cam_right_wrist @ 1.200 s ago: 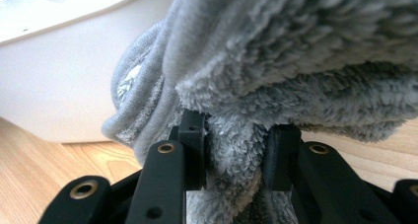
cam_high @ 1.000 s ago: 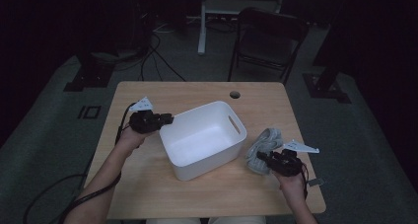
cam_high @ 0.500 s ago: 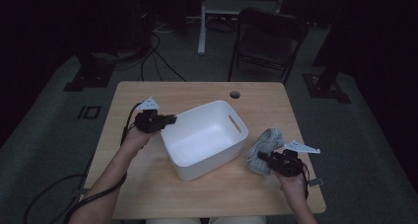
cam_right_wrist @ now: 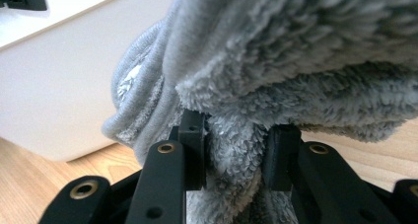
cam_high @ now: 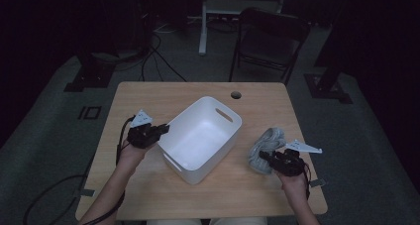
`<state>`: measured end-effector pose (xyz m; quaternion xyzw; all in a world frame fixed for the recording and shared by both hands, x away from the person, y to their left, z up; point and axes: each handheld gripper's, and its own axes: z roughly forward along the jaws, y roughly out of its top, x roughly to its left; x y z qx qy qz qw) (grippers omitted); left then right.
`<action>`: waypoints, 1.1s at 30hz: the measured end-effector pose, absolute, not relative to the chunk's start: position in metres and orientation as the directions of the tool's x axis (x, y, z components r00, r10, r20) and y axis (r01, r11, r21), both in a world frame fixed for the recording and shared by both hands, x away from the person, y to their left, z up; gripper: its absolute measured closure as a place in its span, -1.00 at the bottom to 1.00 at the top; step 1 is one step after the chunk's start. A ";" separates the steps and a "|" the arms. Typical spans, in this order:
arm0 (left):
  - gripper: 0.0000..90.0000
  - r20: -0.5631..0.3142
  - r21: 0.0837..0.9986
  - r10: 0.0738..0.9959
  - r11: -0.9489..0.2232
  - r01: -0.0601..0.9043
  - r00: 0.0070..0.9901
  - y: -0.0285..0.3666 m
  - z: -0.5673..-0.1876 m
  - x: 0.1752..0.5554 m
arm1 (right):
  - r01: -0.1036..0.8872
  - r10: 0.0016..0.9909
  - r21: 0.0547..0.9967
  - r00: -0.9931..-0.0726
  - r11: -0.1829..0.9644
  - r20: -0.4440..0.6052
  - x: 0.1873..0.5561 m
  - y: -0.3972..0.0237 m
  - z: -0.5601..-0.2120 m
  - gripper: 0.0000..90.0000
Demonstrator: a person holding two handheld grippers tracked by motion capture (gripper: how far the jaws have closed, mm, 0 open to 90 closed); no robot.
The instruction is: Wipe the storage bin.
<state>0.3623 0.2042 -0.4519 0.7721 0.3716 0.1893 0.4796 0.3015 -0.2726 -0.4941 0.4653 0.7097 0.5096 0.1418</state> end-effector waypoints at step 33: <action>0.89 -0.042 0.890 0.732 -0.281 0.359 0.680 0.202 -0.457 0.365 | 0.472 0.783 0.880 -0.564 0.047 0.261 0.364 -0.213 -0.485 0.52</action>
